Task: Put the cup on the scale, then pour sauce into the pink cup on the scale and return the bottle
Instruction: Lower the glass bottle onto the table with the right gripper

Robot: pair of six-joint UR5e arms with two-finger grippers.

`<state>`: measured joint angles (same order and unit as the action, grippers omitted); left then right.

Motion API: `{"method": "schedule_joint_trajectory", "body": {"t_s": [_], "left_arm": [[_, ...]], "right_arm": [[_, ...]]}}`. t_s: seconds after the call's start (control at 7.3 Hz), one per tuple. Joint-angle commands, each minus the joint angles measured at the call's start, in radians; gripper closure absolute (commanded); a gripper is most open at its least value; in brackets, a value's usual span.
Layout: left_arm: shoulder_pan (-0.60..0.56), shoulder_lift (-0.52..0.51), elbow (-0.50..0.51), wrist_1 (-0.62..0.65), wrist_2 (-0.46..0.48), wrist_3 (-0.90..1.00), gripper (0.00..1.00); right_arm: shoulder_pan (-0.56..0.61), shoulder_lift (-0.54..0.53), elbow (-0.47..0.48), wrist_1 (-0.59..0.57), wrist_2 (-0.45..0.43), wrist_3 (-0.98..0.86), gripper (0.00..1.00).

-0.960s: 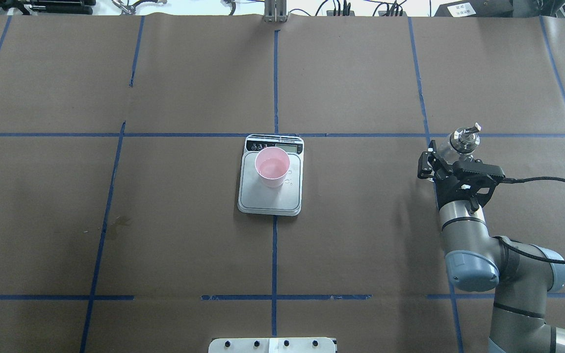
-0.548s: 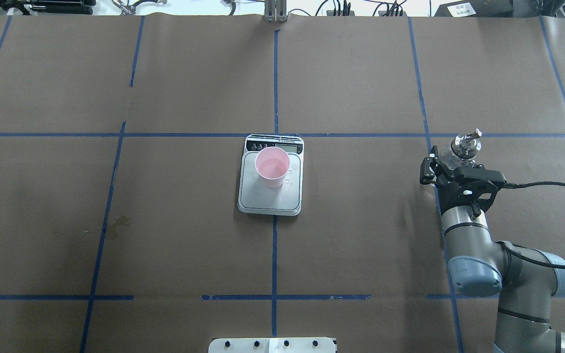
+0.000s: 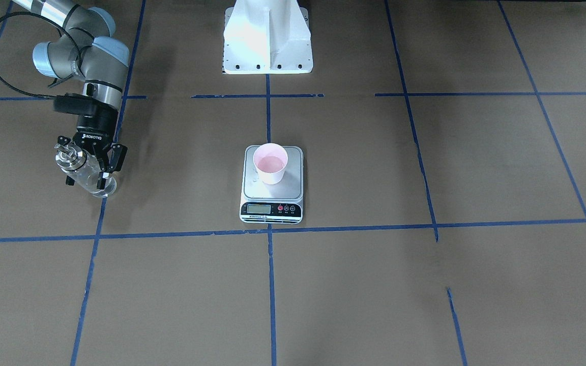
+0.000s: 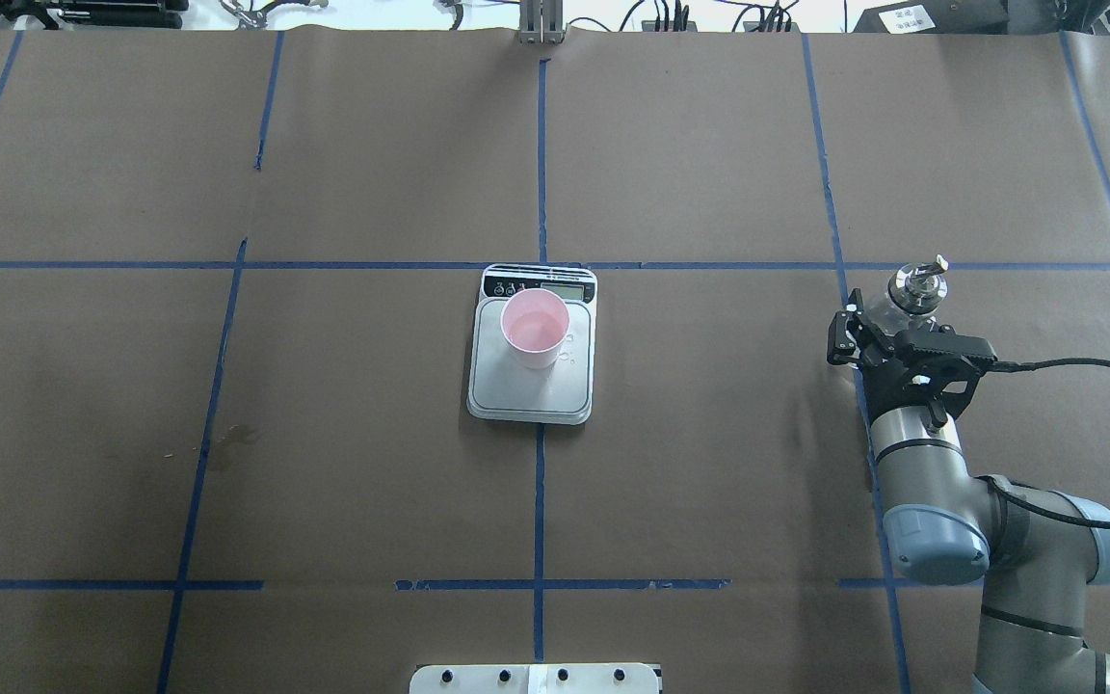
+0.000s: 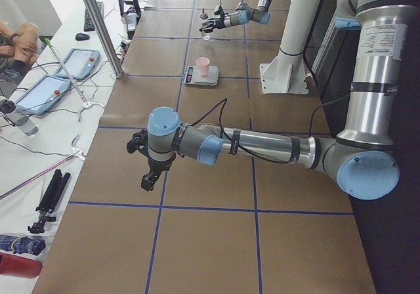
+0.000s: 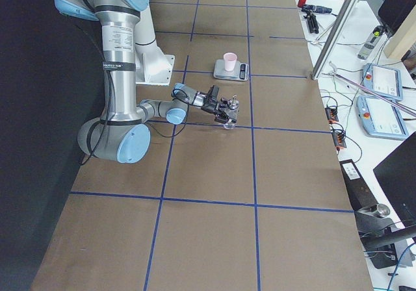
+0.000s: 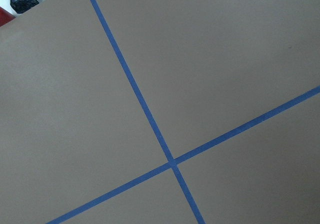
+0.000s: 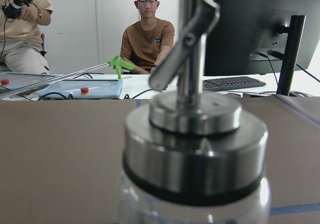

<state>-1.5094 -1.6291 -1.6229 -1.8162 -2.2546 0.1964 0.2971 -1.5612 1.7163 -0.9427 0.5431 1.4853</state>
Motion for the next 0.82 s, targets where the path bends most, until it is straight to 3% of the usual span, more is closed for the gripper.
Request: {"method": "schedule_joint_trajectory", "body": {"t_s": [0.0,0.41,0.55,0.69], "left_arm": [[0.000,-0.001,0.001,0.000,0.000,0.000,0.00],[0.000,-0.002,0.005,0.000,0.000,0.000,0.00],[0.000,-0.002,0.005,0.000,0.000,0.000,0.00],[0.000,-0.003,0.003,0.000,0.000,0.000,0.00]], "right_arm": [[0.000,-0.005,-0.003,-0.001,0.003,0.001,1.00],[-0.001,-0.007,0.000,0.002,0.006,0.004,1.00],[-0.003,-0.007,0.000,0.002,0.006,0.012,0.63],[-0.004,-0.007,0.000,0.004,0.008,0.013,0.62]]}}
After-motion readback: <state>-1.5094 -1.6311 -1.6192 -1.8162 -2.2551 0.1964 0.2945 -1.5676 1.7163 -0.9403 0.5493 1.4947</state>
